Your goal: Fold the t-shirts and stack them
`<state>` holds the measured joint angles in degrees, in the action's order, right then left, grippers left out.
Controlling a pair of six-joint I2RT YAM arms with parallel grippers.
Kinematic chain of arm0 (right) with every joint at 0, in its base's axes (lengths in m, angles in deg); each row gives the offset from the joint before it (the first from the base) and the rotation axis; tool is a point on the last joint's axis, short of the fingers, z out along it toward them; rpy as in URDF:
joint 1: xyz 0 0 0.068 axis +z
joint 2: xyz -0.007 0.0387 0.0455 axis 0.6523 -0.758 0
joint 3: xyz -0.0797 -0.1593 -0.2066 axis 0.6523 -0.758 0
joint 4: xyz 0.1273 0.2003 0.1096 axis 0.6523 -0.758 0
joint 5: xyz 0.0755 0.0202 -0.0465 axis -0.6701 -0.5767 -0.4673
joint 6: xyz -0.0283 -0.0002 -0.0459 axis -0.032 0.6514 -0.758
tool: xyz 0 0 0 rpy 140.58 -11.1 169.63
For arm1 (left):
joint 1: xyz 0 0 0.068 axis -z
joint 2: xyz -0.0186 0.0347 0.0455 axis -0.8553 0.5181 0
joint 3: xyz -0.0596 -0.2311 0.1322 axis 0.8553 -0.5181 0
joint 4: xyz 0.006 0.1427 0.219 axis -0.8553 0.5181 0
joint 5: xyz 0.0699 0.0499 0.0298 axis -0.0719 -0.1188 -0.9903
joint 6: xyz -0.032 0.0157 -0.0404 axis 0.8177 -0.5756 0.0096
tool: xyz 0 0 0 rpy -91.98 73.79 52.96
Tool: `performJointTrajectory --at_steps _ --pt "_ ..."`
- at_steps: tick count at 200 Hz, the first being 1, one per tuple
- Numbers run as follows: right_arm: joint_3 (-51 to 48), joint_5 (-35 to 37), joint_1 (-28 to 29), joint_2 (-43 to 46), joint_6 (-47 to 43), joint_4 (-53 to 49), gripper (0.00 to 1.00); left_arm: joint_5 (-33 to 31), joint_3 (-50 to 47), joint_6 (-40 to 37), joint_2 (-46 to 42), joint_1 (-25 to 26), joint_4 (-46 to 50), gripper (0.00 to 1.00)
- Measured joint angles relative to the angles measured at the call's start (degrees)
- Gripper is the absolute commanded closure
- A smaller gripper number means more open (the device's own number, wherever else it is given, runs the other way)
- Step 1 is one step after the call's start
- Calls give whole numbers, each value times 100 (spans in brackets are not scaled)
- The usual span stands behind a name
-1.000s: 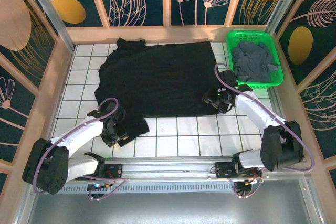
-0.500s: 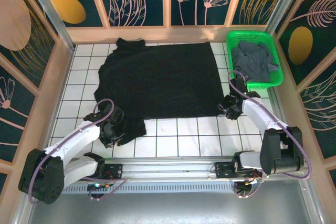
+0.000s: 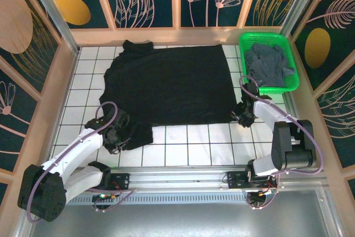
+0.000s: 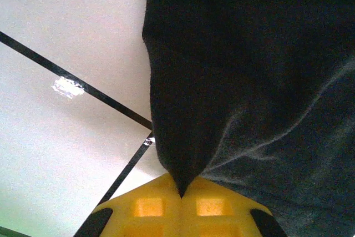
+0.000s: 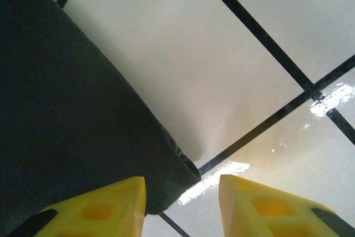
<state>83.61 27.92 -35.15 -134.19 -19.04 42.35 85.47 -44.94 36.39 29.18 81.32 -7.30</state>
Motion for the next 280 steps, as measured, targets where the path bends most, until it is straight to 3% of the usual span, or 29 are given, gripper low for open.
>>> performJointTrajectory --at_steps 51,72,107,178,242,280 --pt "50 -42 0 -461 31 210 81 -20 7 7 44 0 2 100" --pt "94 -11 46 -487 81 243 100 -20 9 44 -9 0 107 100" --pt "94 197 212 -348 146 59 100 -13 9 140 -352 0 431 100" --pt "0 345 767 868 317 -776 100 -39 778 387 -793 0 1152 100" --pt "944 225 507 -15 297 -820 100 -595 2658 229 970 -44 391 100" --pt "1849 48 232 -745 249 -704 100 -656 3845 -177 1947 -450 -240 100"
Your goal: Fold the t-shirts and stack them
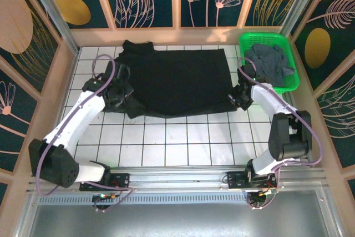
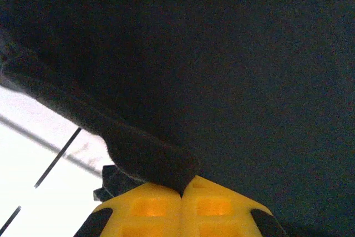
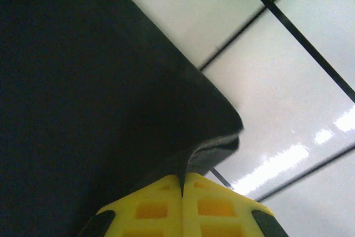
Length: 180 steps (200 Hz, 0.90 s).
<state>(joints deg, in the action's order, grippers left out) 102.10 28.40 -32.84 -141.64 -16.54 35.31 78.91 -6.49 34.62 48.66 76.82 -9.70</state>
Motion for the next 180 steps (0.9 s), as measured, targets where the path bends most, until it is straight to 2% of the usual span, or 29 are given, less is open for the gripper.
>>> performJointTrajectory --at_steps 67,134,180 --pt "1596 -181 -103 -1368 -153 42 100 -181 1250 -811 1121 -643 -514 100" --pt "2433 -201 -179 -2284 -256 28 100 -413 1340 -1189 1705 -857 -780 100" --pt "2627 -155 -190 -2487 -251 -48 100 -619 1440 -1331 2133 -986 -907 100"
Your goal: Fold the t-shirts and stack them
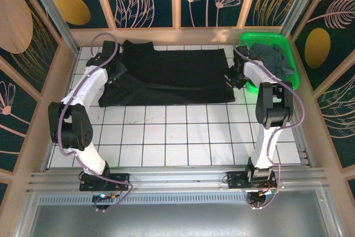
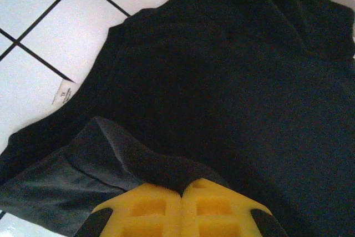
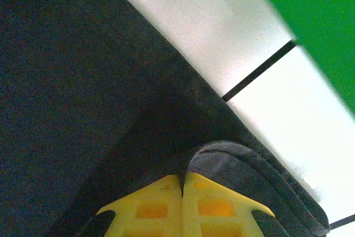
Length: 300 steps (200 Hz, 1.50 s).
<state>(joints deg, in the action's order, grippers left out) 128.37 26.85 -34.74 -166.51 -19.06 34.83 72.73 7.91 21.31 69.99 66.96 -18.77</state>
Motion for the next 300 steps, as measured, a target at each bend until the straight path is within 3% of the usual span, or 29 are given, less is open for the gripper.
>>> performJointTrajectory --at_steps 99,107,119,134,163,180,206,221,260,300 --pt "535 22 -11 -481 15 -24 98 -74 369 -177 721 -146 -232 100" --pt "573 13 -11 -503 20 -11 82 -57 474 -247 855 -175 -271 86" --pt "584 -39 -15 -507 -22 33 60 42 695 -391 1082 -214 -306 49" --pt "592 -76 -22 -505 -59 81 47 107 901 -564 1292 -256 -391 37" --pt "442 -48 -11 -282 -216 190 44 79 876 -730 1180 -271 -424 43" --pt "-39 0 31 267 -317 271 45 81 334 -734 702 -271 -507 50" --pt "-944 39 210 1268 -470 514 70 299 -907 -525 -289 -299 -601 70" --pt "-1322 -48 328 1550 -575 704 79 562 -1340 -330 -459 -385 -704 76" --pt "-1633 -92 422 1073 -649 1021 81 1187 -1663 52 297 -787 -1224 81" --pt "-1582 37 422 313 -763 1062 81 1174 -1547 153 1014 -951 -1342 85"
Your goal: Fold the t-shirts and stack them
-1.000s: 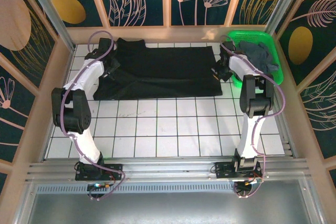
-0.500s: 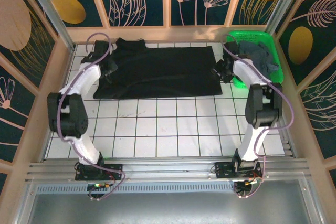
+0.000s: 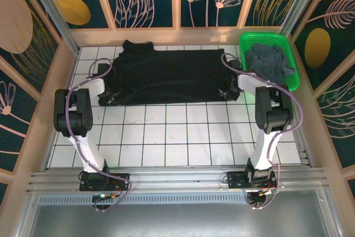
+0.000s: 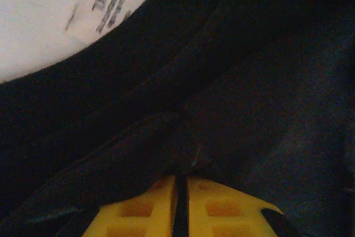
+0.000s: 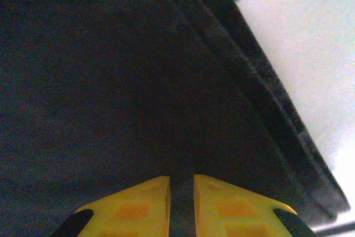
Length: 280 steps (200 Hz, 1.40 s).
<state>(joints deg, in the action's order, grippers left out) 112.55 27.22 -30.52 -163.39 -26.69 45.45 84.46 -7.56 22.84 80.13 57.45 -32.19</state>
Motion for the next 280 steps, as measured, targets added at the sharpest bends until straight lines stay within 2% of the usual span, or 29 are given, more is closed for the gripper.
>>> performJointTrajectory --at_steps 49,93,123,136,161,176,192,223,258,280 --pt "72 243 35 -52 -35 9 81 -205 -457 96 -236 -256 -284 84" --pt "-1104 323 232 850 98 11 80 -199 -1561 356 -1108 -319 -479 84" --pt "-1963 400 472 1648 356 -289 79 -321 -2420 549 -1982 -328 -227 82" --pt "-2240 439 610 1963 496 -516 74 -411 -2559 584 -2186 -341 -39 79" --pt "-2470 494 739 2455 623 -769 67 -577 -2509 693 -2371 -389 245 63" --pt "-2420 496 739 2704 570 -715 58 -597 -2302 723 -2507 -391 424 55" --pt "-2249 173 739 2872 404 -483 51 -487 -1930 769 -2573 -369 535 47" --pt "-1753 -1062 796 2791 111 299 48 79 -1598 1110 -2601 4 474 44" --pt "-1266 -1875 1084 2400 55 774 47 750 -1982 1954 -2647 857 302 41" --pt "-1241 -2133 1169 2262 122 892 46 866 -2321 2446 -2715 1023 229 42"
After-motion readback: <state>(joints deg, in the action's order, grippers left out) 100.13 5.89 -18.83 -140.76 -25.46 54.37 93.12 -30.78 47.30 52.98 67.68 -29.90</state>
